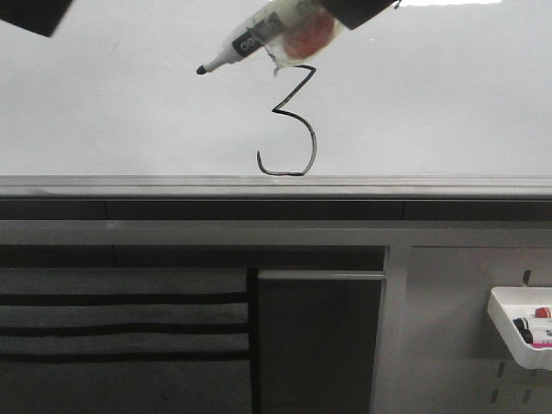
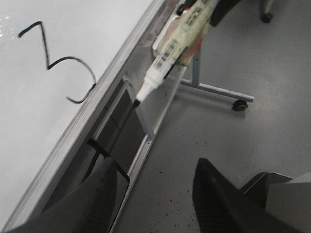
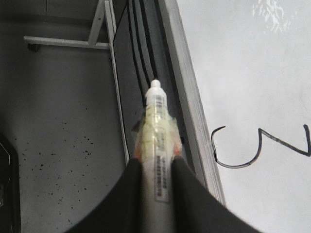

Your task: Write number 3 on whiteboard

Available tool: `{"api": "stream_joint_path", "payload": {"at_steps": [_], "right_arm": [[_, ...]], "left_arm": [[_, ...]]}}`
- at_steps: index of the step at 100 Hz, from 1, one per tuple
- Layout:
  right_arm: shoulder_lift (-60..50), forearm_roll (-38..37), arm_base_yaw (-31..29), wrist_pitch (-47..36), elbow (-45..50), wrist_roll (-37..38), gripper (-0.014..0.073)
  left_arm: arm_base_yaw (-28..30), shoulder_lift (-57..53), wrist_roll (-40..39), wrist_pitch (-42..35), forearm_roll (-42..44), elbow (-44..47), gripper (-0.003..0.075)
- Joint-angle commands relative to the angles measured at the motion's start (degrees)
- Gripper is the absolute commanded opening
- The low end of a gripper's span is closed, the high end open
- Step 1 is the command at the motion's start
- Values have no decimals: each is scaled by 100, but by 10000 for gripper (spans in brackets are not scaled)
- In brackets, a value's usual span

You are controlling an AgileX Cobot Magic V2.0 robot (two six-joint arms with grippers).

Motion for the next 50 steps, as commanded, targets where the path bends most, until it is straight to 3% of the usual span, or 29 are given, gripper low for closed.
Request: {"api": "stream_joint_path", "payload": {"at_steps": [1,27,50], "right_arm": [[-82,35,62,-393,-135,-124,-48],[-82,35,72,-393,-135,-124,-48],[-82,35,72,-348,-135,-124,-48]], "left_arm": [[-321,320,228,-154,-282,-457,335],[-982,1407,273,-166,371,-1339,335],[-1019,1879,283,-180,396,-1712,332]]}}
